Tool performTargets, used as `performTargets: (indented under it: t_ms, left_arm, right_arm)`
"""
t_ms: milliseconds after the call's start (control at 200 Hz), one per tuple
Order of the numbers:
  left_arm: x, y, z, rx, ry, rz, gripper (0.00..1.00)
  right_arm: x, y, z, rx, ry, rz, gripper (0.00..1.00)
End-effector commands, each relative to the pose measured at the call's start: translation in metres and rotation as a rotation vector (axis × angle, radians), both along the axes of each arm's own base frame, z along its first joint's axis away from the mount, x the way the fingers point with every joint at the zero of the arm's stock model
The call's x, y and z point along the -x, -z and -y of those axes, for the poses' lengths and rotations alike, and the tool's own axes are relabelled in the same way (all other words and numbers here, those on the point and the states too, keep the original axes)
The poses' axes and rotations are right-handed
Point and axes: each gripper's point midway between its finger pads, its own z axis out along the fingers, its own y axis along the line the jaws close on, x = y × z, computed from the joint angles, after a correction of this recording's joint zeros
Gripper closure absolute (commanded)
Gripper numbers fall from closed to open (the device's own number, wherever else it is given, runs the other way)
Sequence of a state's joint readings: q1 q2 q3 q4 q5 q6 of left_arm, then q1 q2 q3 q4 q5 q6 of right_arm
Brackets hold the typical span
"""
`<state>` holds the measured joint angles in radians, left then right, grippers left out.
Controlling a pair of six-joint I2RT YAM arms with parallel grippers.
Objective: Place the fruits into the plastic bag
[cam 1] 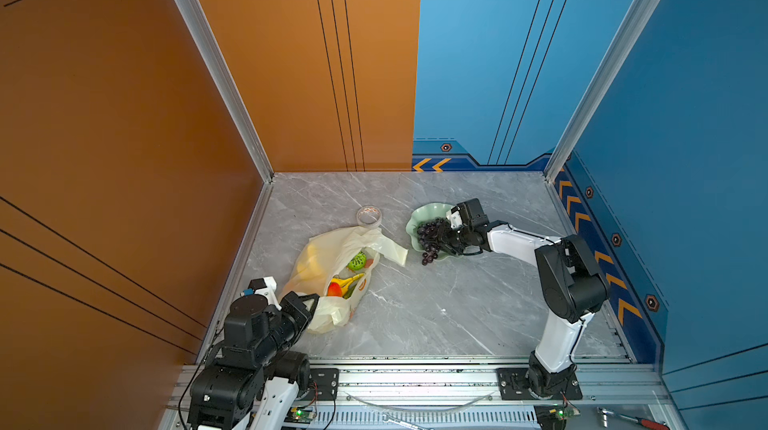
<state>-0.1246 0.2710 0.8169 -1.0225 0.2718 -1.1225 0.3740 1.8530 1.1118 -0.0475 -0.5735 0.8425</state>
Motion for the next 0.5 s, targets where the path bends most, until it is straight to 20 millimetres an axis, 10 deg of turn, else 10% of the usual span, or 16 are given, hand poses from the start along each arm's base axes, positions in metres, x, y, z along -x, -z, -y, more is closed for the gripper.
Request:
performTargets:
  t_ms: [0, 496]
  left_arm:
    - [0.001, -0.007, -0.003, -0.027, -0.005, 0.015, 1.0]
    - [0.001, -0.006, -0.003, -0.028, -0.004, 0.013, 1.0]
  right_arm:
    - [-0.013, -0.034, -0.01, -0.159, 0.027, 0.083, 0.6]
    - [-0.034, -0.055, 0.014, -0.262, 0.144, 0.151, 0.63]
